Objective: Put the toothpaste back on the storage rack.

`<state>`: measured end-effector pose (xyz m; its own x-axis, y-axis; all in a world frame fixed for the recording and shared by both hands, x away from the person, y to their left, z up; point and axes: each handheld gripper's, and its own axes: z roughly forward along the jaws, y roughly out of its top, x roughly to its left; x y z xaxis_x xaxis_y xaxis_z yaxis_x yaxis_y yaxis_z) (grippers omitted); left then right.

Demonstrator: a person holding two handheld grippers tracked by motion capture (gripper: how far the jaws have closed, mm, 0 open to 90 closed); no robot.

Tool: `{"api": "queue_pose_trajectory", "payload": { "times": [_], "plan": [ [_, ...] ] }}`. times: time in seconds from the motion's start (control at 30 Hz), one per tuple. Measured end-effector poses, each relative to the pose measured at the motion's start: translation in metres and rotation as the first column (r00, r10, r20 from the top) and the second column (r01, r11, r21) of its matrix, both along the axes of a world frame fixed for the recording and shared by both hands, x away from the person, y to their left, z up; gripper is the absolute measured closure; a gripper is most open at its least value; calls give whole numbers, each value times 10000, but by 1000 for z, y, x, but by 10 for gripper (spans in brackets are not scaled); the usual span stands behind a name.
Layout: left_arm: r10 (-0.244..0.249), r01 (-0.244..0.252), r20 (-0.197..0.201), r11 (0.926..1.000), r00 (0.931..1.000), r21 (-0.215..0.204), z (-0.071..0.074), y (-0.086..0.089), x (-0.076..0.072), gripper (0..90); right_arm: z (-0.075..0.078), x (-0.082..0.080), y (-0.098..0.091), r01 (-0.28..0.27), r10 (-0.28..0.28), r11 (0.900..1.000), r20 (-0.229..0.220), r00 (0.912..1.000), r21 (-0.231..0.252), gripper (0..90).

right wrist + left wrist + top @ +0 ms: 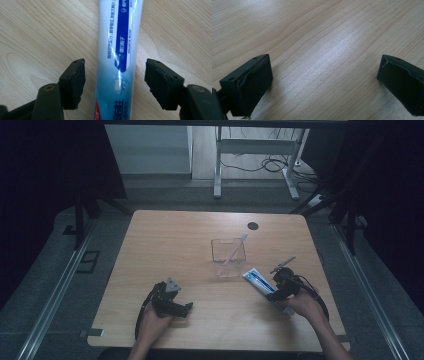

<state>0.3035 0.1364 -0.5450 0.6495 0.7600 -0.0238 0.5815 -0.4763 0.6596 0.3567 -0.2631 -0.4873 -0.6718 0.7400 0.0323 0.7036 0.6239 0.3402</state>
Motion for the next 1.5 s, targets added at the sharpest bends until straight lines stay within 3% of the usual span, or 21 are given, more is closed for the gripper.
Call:
{"api": "queue_pose_trajectory", "payload": {
  "times": [0.2, 0.43, 0.6, 0.9, 1.17, 1.5],
  "plan": [
    [1, -1, -1, 10000, 10000, -6, 0, 0, 0, 2, -1, 12, 13, -257, 221, 9965, -458, 9987, -795, 370],
    [-8, 8, 6, 10000, 10000, 7, 0, 0, 0, 2, -6, 25, 27, -637, 463, 9849, -1099, 9929, -1609, 377],
    [-27, 27, 15, 10000, 10000, 16, 0, 0, 0, 2, -11, 32, 33, -694, 429, 9780, -1357, 9898, -1967, 411],
    [1, -1, 0, 10000, 10000, -3, 0, 0, 0, 2, -13, 37, 36, -625, 295, 9773, -1622, 9863, -2024, 505],
    [1, -1, -1, 10000, 10000, -5, 0, 0, 0, 2, -6, 35, 28, -367, 132, 9881, -1557, 9877, -1491, 672],
    [3, -3, -1, 10000, 10000, -2, 0, 0, 0, 2, -3, 26, 21, -305, 192, 9934, -1010, 9947, -1106, 706]
  ]
}}
